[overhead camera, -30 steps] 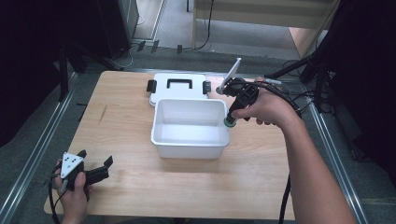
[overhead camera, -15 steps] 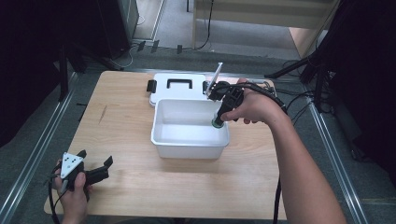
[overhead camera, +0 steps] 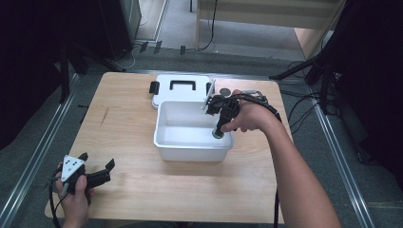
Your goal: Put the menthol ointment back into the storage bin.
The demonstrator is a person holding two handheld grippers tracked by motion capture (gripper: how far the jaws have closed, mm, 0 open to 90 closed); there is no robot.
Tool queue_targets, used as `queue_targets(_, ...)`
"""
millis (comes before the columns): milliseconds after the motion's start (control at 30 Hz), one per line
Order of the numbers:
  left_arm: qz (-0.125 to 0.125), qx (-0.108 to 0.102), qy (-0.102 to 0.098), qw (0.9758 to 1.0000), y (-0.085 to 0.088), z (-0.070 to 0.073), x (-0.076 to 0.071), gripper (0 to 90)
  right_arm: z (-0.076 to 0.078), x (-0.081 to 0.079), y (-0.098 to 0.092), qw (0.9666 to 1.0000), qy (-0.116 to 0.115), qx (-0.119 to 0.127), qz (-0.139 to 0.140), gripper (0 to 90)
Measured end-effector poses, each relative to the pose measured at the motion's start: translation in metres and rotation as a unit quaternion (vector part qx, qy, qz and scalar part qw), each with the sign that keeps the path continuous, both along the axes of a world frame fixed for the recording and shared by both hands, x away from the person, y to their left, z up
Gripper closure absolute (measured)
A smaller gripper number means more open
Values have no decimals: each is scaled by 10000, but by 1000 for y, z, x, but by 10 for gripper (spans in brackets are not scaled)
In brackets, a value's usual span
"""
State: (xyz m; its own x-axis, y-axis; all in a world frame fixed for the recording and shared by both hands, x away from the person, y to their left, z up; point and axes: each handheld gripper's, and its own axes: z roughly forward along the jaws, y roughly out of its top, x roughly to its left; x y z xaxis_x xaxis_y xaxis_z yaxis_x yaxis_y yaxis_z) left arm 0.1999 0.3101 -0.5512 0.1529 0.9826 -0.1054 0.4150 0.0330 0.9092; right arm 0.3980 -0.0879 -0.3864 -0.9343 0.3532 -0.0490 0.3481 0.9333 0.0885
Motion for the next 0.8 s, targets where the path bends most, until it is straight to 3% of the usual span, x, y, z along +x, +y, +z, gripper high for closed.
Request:
queue_targets(100, -2, 6, 1, 10000, 0, 0, 0, 2, -6, -1, 1, 10000, 28, -49, 52, 513)
queue_targets(400, 8, -12, 6, 10000, 0, 0, 0, 2, -38, -4, 6, 9981, -50, -262, 549, 512)
queue_targets(667, 11, -15, 7, 10000, 0, 0, 0, 2, -50, -5, 12, 9961, -199, -346, 788, 512)
queue_targets(800, 13, -15, 6, 10000, 0, 0, 0, 2, -55, -5, 15, 9951, -193, -519, 818, 511)
